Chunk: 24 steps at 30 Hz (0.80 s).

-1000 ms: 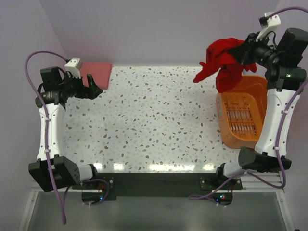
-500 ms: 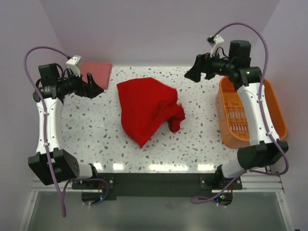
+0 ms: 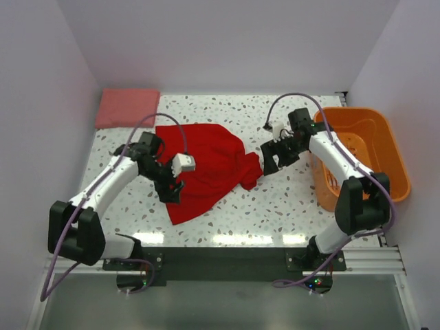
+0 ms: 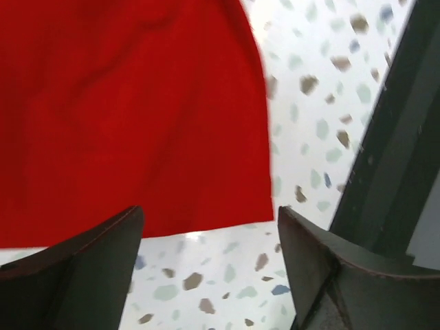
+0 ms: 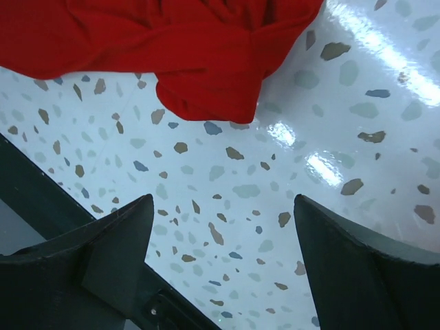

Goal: Fold and stack the t-shirts
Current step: Flatten the tshirt out

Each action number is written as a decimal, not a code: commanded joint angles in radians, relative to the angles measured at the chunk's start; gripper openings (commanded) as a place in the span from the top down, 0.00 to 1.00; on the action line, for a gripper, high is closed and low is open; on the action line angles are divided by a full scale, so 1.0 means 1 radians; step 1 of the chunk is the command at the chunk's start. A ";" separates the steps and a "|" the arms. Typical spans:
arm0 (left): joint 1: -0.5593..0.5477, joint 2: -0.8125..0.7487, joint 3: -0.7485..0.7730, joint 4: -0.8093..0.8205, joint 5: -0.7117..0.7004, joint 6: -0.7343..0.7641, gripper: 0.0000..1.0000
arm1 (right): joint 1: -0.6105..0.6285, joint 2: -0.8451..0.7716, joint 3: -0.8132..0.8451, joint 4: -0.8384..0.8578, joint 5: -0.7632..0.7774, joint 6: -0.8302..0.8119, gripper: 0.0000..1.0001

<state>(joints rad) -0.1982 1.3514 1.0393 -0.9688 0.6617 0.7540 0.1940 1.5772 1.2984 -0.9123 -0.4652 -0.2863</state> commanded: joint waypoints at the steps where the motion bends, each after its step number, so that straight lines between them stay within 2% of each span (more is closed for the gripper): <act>1: -0.118 -0.060 -0.105 -0.018 -0.115 0.119 0.19 | 0.031 0.033 -0.043 0.097 0.049 -0.002 0.18; 5: -0.298 -0.086 -0.228 0.070 -0.230 0.082 0.24 | 0.039 0.098 -0.083 0.167 0.028 0.061 0.23; 8: -0.395 -0.054 -0.260 0.122 -0.281 0.035 0.24 | 0.041 0.128 -0.106 0.200 0.016 0.090 0.25; 11: -0.444 -0.023 -0.288 0.191 -0.322 -0.018 0.25 | 0.039 0.130 -0.139 0.233 0.017 0.114 0.27; 17: -0.500 0.023 -0.349 0.303 -0.424 -0.048 0.39 | 0.039 0.093 -0.163 0.247 0.026 0.127 0.28; 20: -0.523 0.048 -0.372 0.334 -0.457 -0.054 0.50 | 0.039 0.073 -0.168 0.239 0.039 0.121 0.28; 21: -0.529 0.057 -0.378 0.344 -0.467 -0.061 0.61 | 0.041 0.069 -0.172 0.239 0.039 0.119 0.28; 22: -0.530 0.077 -0.378 0.340 -0.476 -0.058 0.66 | 0.039 0.060 -0.175 0.239 0.039 0.118 0.28; 23: -0.529 0.083 -0.365 0.329 -0.476 -0.062 0.92 | 0.039 0.055 -0.180 0.239 0.040 0.115 0.29; 24: -0.523 0.083 -0.343 0.270 -0.473 -0.056 1.00 | 0.039 0.050 -0.182 0.236 0.045 0.110 0.29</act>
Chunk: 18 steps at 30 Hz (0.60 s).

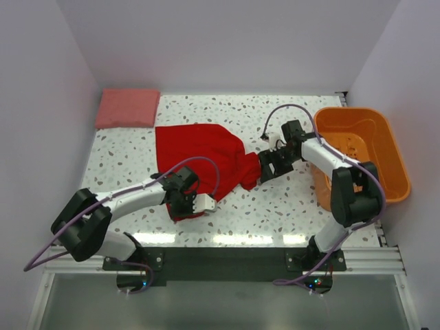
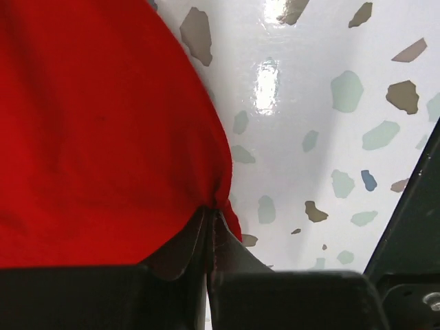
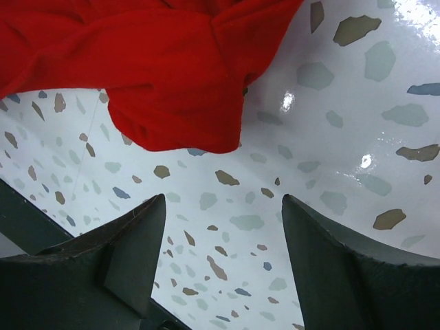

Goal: Fold and stack the t-shirts
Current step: Flatten the tshirt out

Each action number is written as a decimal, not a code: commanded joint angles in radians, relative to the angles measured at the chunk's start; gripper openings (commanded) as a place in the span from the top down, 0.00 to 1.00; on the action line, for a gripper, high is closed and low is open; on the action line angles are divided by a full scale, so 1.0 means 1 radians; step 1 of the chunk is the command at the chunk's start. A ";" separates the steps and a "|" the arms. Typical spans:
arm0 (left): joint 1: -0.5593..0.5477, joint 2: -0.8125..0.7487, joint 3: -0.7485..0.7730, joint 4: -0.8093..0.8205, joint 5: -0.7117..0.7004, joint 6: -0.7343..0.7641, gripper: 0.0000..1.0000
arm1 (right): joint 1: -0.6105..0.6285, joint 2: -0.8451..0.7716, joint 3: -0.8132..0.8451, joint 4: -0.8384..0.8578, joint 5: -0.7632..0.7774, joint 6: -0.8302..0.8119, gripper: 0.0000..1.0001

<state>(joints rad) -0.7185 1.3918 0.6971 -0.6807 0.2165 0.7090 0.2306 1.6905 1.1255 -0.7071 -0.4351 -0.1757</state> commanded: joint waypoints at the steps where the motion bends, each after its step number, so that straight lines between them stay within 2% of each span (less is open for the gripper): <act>1: 0.051 0.023 0.071 -0.064 0.027 0.001 1.00 | 0.003 -0.075 -0.009 0.028 0.016 -0.007 0.29; 2: 0.098 0.006 0.128 -0.121 0.078 0.019 1.00 | 0.003 -0.080 -0.009 0.024 0.024 -0.014 0.29; 3: 0.205 -0.010 0.271 -0.254 0.168 0.070 1.00 | 0.003 -0.093 -0.007 0.017 0.027 -0.027 0.29; 6: 0.364 0.050 0.509 -0.454 0.239 0.150 1.00 | 0.003 -0.115 -0.001 0.009 0.030 -0.042 0.28; 7: 0.470 0.082 0.659 -0.486 0.266 0.161 1.00 | 0.003 -0.124 0.002 0.011 0.032 -0.044 0.28; 9: 0.580 0.192 0.796 -0.549 0.308 0.158 1.00 | 0.003 -0.124 0.011 0.018 0.019 -0.042 0.28; 10: 0.679 0.231 0.902 -0.554 0.345 0.140 1.00 | 0.004 -0.124 0.014 0.023 0.016 -0.038 0.28; 11: 0.718 0.266 0.939 -0.553 0.365 0.092 1.00 | 0.004 -0.114 0.025 0.027 0.009 -0.031 0.28; 12: 0.810 0.323 0.975 -0.516 0.371 0.054 1.00 | 0.007 -0.104 0.029 0.034 0.000 -0.019 0.28; 15: 0.921 0.390 0.966 -0.400 0.345 -0.101 1.00 | 0.022 -0.080 0.049 0.052 -0.013 -0.007 0.28; 18: 0.964 0.421 0.905 -0.306 0.264 -0.203 1.00 | 0.058 -0.051 0.060 0.081 -0.016 0.001 0.28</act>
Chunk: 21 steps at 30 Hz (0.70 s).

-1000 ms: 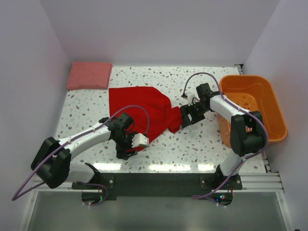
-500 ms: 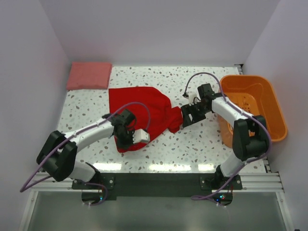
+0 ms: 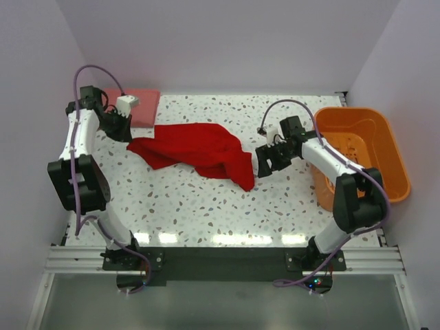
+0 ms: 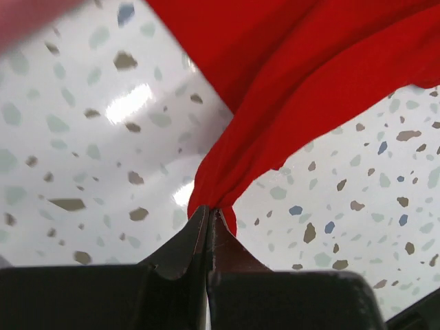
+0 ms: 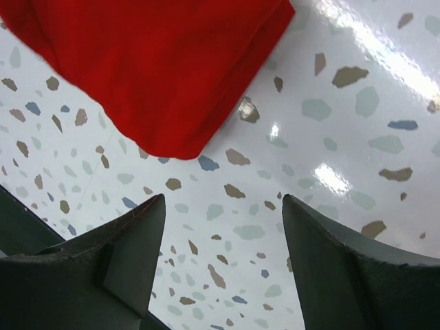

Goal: Fold and stack the t-shirts
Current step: Flatten the tshirt out

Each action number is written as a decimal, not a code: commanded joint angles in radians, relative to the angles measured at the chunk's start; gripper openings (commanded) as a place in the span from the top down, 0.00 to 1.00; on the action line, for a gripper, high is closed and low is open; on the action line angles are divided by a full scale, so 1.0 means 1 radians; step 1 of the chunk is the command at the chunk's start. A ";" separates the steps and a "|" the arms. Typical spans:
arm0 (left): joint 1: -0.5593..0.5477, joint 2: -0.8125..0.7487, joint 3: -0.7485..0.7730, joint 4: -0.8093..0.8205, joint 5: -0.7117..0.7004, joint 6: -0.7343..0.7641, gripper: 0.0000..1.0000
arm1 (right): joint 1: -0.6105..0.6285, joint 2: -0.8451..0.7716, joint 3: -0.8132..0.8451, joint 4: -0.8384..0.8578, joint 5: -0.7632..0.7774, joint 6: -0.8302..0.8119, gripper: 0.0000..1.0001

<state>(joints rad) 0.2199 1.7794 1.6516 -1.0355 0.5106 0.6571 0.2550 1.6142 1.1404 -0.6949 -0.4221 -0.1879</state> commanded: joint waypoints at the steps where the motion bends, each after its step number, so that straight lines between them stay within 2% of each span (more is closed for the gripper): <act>1: 0.029 0.043 -0.059 0.052 -0.032 -0.158 1.00 | 0.056 0.035 0.047 0.081 -0.029 0.018 0.28; 6: 0.033 0.063 -0.137 0.100 -0.105 -0.162 1.00 | 0.121 0.120 0.079 0.124 -0.027 0.042 0.29; 15: 0.055 0.069 -0.161 0.095 -0.121 -0.129 1.00 | 0.176 0.260 0.101 0.196 -0.033 0.079 0.33; 17: 0.058 0.064 -0.158 0.089 -0.119 -0.122 1.00 | 0.176 0.302 0.119 0.186 -0.052 0.077 0.57; 18: 0.061 0.060 -0.150 0.084 -0.113 -0.117 1.00 | 0.176 0.305 0.122 0.183 -0.053 0.079 0.73; 19: 0.062 0.057 -0.147 0.080 -0.110 -0.107 1.00 | 0.175 0.302 0.130 0.172 -0.050 0.073 0.97; 21: 0.068 0.045 -0.133 0.066 -0.101 -0.096 1.00 | 0.162 0.256 0.153 0.132 -0.034 0.036 1.00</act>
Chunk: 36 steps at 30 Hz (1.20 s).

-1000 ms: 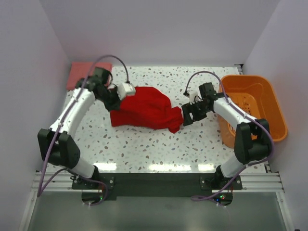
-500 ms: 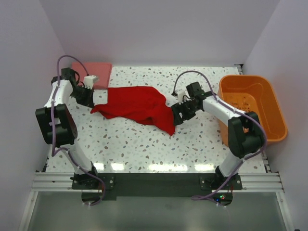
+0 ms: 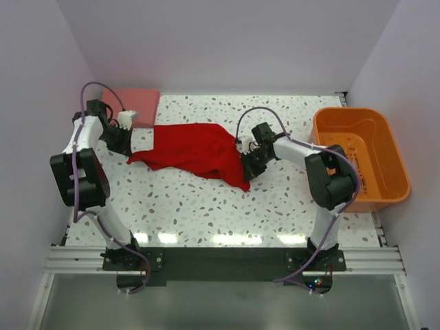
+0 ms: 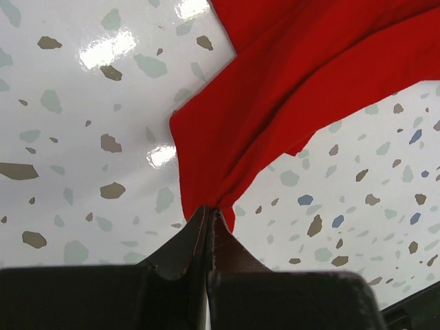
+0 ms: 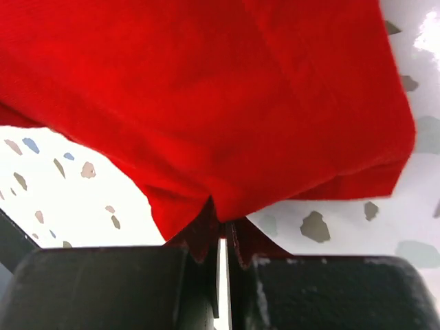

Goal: Fold and stack the t-shirts
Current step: Flatten the tshirt out

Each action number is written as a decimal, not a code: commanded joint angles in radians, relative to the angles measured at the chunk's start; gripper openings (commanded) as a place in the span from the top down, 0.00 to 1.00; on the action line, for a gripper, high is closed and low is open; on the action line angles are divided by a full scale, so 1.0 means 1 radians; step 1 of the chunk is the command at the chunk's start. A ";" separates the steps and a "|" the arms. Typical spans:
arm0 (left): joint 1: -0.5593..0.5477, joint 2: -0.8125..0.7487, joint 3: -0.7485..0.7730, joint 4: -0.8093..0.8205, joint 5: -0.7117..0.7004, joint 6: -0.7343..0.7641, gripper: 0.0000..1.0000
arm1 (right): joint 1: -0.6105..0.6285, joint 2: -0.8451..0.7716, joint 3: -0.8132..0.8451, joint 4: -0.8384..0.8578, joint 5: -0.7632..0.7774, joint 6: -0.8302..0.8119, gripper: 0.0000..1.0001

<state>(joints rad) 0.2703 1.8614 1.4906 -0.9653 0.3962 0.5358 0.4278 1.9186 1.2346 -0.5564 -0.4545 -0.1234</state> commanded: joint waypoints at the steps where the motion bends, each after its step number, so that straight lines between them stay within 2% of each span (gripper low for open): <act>1: 0.020 -0.041 0.034 -0.010 0.021 0.045 1.00 | -0.032 -0.073 0.074 -0.022 0.002 -0.039 1.00; 5: 0.026 -0.092 0.066 -0.073 0.072 0.128 1.00 | -0.092 -0.211 0.193 -0.204 0.013 -0.157 1.00; 8: 0.027 -0.175 0.028 -0.076 0.099 0.208 1.00 | -0.126 -0.289 0.249 -0.296 0.046 -0.249 1.00; 12: 0.032 -0.283 -0.056 -0.070 0.127 0.274 1.00 | -0.127 -0.445 0.240 -0.382 0.114 -0.367 1.00; 14: 0.043 -0.353 -0.090 -0.082 0.141 0.320 1.00 | -0.127 -0.499 0.197 -0.422 0.146 -0.457 1.00; 17: 0.044 -0.437 -0.189 -0.121 0.130 0.423 1.00 | -0.123 -0.593 0.094 -0.515 0.116 -0.591 1.00; 21: 0.046 -0.502 -0.366 -0.177 0.084 0.585 1.00 | -0.045 -0.616 -0.036 -0.588 0.079 -0.660 1.00; 23: 0.044 -0.522 -0.430 -0.178 0.057 0.631 1.00 | -0.026 -0.596 -0.084 -0.608 0.074 -0.677 0.56; 24: 0.043 -0.525 -0.444 -0.171 0.029 0.638 1.00 | -0.021 -0.580 -0.086 -0.626 0.080 -0.680 0.41; 25: 0.043 -0.525 -0.455 -0.165 0.014 0.641 1.00 | -0.024 -0.567 -0.084 -0.640 0.088 -0.677 0.31; 29: 0.044 -0.493 -0.446 -0.150 -0.005 0.621 1.00 | -0.066 -0.558 -0.092 -0.571 0.065 -0.598 0.28; 31: 0.043 -0.475 -0.425 -0.147 0.007 0.598 1.00 | -0.070 -0.532 -0.093 -0.539 0.060 -0.559 0.30; 33: 0.043 -0.441 -0.391 -0.153 0.021 0.587 1.00 | -0.072 -0.454 -0.081 -0.528 0.057 -0.503 0.35; 36: 0.038 -0.407 -0.365 -0.158 0.033 0.570 1.00 | -0.083 -0.379 -0.069 -0.507 0.031 -0.427 0.53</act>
<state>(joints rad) 0.3035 1.4311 1.0706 -1.1229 0.4122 1.1160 0.3538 1.4673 1.1439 -1.1145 -0.3771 -0.6502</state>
